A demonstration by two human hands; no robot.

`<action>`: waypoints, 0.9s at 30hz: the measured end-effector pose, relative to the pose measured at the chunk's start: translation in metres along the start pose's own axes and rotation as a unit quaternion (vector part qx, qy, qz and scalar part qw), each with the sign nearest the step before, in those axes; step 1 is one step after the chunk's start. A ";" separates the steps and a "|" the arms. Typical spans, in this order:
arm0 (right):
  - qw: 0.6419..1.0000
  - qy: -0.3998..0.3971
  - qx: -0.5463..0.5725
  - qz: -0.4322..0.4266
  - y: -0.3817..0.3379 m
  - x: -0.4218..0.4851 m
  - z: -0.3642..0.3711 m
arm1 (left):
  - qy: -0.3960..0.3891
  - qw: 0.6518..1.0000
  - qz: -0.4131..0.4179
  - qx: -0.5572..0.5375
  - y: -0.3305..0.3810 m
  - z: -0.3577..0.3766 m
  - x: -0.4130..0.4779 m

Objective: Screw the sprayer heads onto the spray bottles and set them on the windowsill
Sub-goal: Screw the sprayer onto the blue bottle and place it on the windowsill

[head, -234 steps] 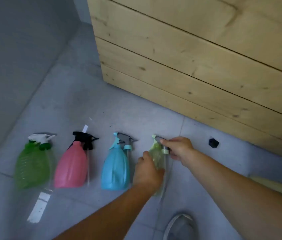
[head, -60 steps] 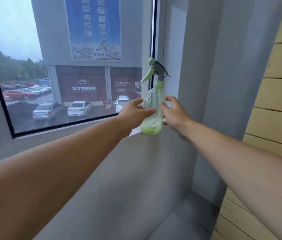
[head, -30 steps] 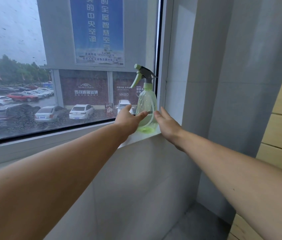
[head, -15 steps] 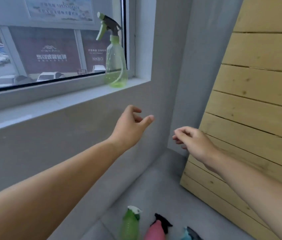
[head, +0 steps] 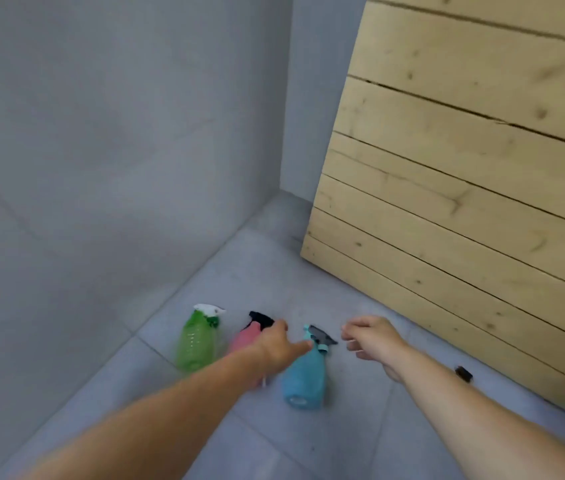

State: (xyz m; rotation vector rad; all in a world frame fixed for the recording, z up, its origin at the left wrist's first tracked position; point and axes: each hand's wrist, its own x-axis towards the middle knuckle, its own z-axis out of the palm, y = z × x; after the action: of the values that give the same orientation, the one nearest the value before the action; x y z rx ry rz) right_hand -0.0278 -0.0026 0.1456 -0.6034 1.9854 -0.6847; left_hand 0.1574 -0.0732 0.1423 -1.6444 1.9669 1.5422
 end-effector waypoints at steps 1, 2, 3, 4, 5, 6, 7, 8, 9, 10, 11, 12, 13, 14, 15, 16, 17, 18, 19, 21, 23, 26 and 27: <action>1.000 0.005 0.007 0.010 0.013 0.010 0.006 | -0.006 1.000 -0.017 0.017 -0.005 0.011 0.008; 1.000 0.012 0.014 0.018 0.024 0.020 0.012 | -0.011 0.999 -0.033 0.031 -0.010 0.020 0.016; 0.999 0.019 0.019 0.022 0.034 0.032 0.017 | -0.020 0.998 -0.046 0.032 -0.013 0.028 0.024; 0.999 0.025 0.021 0.023 0.043 0.044 0.023 | -0.031 0.998 -0.052 0.028 -0.016 0.036 0.033; 0.999 0.029 0.023 0.024 0.050 0.055 0.029 | -0.041 0.997 -0.059 0.022 -0.019 0.043 0.041; 0.999 0.031 0.025 0.026 0.056 0.066 0.034 | -0.040 0.997 -0.063 0.020 -0.022 0.049 0.047; 0.999 0.033 0.026 0.030 0.060 0.077 0.038 | -0.040 0.997 -0.070 0.016 -0.025 0.054 0.054; 0.999 0.034 0.023 0.034 0.062 0.086 0.042 | -0.036 0.997 -0.074 0.011 -0.026 0.058 0.059; 0.999 0.036 0.015 0.037 0.062 0.095 0.045 | -0.035 0.996 -0.080 0.000 -0.029 0.062 0.065; 0.998 0.039 0.006 0.039 0.063 0.104 0.047 | -0.033 0.996 -0.081 -0.008 -0.032 0.065 0.071; 0.998 0.043 0.001 0.040 0.063 0.113 0.049 | -0.033 0.996 -0.084 -0.013 -0.034 0.067 0.075; 0.998 0.046 -0.002 0.044 0.064 0.121 0.051 | -0.034 0.996 -0.086 -0.014 -0.037 0.069 0.080; 0.998 0.048 -0.008 0.048 0.065 0.128 0.053 | -0.039 0.995 -0.093 -0.018 -0.040 0.070 0.083; 0.997 0.046 -0.015 0.053 0.066 0.134 0.055 | -0.046 0.993 -0.102 -0.027 -0.043 0.071 0.085; 0.997 0.043 -0.025 0.057 0.068 0.139 0.058 | -0.059 0.990 -0.117 -0.044 -0.046 0.072 0.086; 0.997 0.041 -0.036 0.062 0.069 0.142 0.060 | -0.070 0.986 -0.133 -0.068 -0.049 0.072 0.086; 0.996 0.042 -0.045 0.063 0.071 0.144 0.063 | -0.082 0.981 -0.149 -0.098 -0.051 0.074 0.086; 0.996 0.043 -0.053 0.063 0.072 0.146 0.065 | -0.088 0.975 -0.159 -0.128 -0.053 0.075 0.086; 0.995 0.042 -0.059 0.063 0.074 0.148 0.068 | -0.091 0.969 -0.168 -0.154 -0.054 0.076 0.086; 0.995 0.031 -0.065 0.071 0.077 0.152 0.071 | -0.089 0.962 -0.175 -0.191 -0.054 0.078 0.085; 0.995 0.020 -0.062 0.074 0.079 0.154 0.072 | -0.085 0.955 -0.179 -0.221 -0.055 0.080 0.084; 0.997 -0.001 -0.036 0.075 0.077 0.151 0.070 | -0.081 0.945 -0.182 -0.260 -0.058 0.081 0.082; 0.997 -0.015 -0.016 0.079 0.077 0.149 0.068 | -0.078 0.943 -0.182 -0.269 -0.059 0.081 0.081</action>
State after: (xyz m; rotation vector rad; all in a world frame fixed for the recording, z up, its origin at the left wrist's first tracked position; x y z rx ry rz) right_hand -0.0472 -0.0593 -0.0250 -0.4683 1.9946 -0.5450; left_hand 0.1351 -0.0559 0.0167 -1.8554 1.1281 2.0782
